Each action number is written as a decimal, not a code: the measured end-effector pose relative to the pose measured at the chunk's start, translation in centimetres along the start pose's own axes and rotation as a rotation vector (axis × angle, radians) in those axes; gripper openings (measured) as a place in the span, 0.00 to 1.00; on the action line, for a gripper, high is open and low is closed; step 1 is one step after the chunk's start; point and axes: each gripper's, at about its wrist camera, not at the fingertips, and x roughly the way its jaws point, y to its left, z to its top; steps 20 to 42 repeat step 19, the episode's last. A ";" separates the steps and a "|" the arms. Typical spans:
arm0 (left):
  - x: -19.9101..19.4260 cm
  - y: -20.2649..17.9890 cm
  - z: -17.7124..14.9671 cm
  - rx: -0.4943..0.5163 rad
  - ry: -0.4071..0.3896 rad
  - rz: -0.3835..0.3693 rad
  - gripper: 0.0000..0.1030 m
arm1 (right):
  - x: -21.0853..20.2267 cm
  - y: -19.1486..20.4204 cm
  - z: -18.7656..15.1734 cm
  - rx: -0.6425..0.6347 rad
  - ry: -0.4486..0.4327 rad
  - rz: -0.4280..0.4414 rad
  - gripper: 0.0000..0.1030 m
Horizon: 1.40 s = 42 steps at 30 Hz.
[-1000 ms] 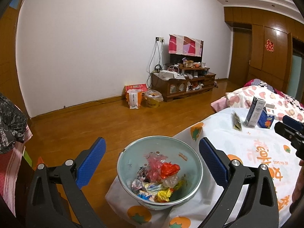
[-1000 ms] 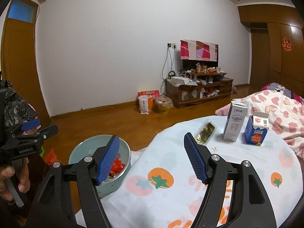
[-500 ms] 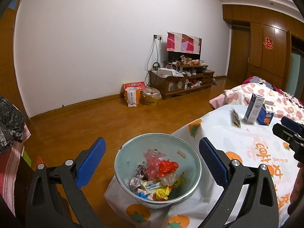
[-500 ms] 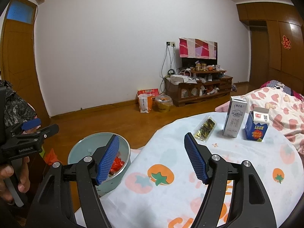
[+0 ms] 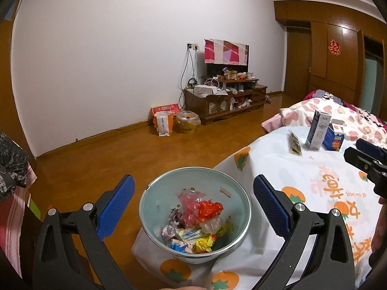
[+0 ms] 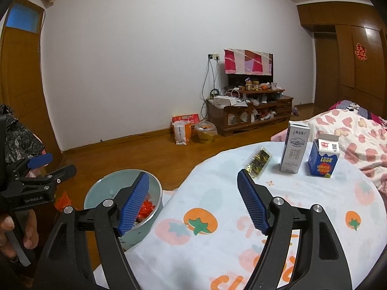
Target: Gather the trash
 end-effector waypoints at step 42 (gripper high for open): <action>1.2 0.5 -0.2 -0.005 0.031 0.003 0.93 | 2.8 -18.2 -2.6 0.103 0.201 -0.369 0.81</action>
